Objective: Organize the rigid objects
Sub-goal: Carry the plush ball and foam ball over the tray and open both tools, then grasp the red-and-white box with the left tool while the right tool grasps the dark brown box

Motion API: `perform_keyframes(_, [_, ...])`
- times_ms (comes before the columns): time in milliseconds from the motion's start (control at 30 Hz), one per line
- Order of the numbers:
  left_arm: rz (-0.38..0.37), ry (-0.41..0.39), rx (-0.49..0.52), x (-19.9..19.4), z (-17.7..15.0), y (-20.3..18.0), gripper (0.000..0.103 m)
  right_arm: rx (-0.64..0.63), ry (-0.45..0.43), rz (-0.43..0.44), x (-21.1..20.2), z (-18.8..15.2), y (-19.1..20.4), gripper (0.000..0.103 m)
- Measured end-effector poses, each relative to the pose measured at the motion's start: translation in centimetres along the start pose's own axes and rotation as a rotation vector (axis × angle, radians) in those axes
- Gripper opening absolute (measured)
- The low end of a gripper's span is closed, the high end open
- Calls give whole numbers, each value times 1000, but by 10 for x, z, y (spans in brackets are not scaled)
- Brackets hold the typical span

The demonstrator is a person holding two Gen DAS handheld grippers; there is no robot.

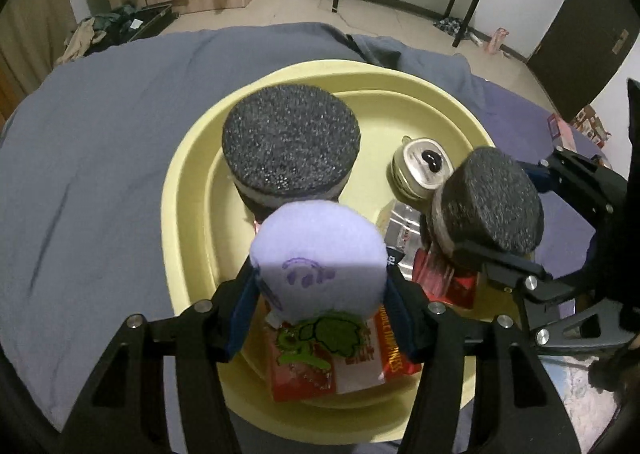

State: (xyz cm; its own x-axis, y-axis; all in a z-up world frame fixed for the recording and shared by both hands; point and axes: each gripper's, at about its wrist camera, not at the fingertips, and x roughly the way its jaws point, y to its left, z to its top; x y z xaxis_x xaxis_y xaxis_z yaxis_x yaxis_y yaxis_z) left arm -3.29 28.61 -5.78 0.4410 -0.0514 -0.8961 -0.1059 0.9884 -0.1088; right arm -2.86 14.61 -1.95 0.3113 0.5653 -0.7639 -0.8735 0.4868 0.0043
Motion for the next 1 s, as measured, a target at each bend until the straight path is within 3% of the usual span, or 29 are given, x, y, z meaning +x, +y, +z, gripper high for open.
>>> perform_keyframes(33, [0,-3,-2,-1,0,4,71,4,7,3,6,2,5,69])
perform_keyframes(133, [-15,-32,-17,-12,-4,7,91,-5,20,0,12,8,7,91])
perform_keyframes(200, [-15,-56,-22,-24,-4,7,98,10,-21,5,-2,9,9,101])
perform_keyframes(333, [-27,-97,5,-56,7,-9,103,80,-76,2,-37,7,-9,103])
perform_keyframes(533, [-82,-135,68,-80,47,-85,103,201,-146,-157,-122,-18,-83,103])
perform_keyframes(633, [-121,-136,147,-77,67,-142,103,325,-132,-309,-166,-57,-145,103])
perform_keyframes(767, [-161,-85,294,-47,94,-232,103,608,-27,-630,-218,-144,-236,103])
perform_keyframes(867, [-184,-53,359,-11,108,-294,103,760,-30,-653,-236,-197,-279,103])
perform_keyframes(1000, [-209,-4,363,46,119,-345,103,799,-34,-651,-232,-227,-307,103])
